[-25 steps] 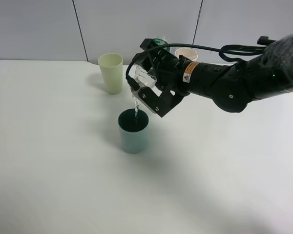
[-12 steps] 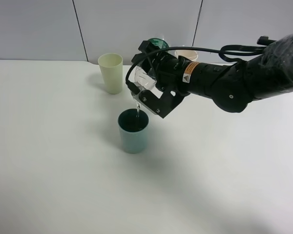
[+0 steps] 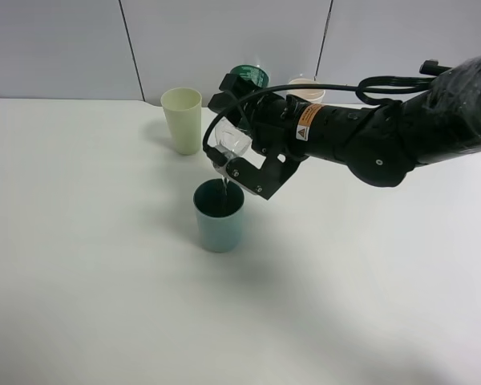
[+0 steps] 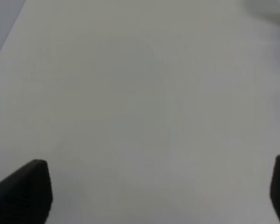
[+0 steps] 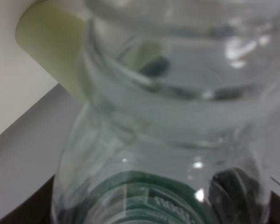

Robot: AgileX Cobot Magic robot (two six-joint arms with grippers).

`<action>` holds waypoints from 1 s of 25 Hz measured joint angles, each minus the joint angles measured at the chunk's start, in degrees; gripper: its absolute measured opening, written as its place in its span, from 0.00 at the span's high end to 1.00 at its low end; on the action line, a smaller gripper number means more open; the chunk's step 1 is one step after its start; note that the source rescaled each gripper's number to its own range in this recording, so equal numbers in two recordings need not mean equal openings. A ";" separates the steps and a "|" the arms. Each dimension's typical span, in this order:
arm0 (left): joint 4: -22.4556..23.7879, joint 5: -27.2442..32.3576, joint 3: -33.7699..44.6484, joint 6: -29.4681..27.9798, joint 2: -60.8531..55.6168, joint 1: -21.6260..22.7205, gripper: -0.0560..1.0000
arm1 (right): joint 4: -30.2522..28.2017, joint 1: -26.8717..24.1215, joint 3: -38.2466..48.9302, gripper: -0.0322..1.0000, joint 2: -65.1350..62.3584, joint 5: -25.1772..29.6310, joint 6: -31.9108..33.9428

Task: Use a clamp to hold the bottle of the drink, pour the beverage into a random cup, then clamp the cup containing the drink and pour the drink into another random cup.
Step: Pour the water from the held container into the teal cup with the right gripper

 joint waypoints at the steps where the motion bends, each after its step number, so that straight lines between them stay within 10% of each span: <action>1: 0.00 0.00 0.00 0.00 0.00 0.00 0.18 | -0.25 0.00 0.00 0.97 0.00 0.00 0.00; 16: 0.00 0.00 0.00 0.00 0.00 0.00 0.18 | -1.34 0.65 0.00 0.97 0.00 -1.14 -5.95; 25: 0.00 0.00 0.00 0.00 0.00 0.00 0.18 | 1.58 0.65 0.00 0.97 0.00 -1.14 26.45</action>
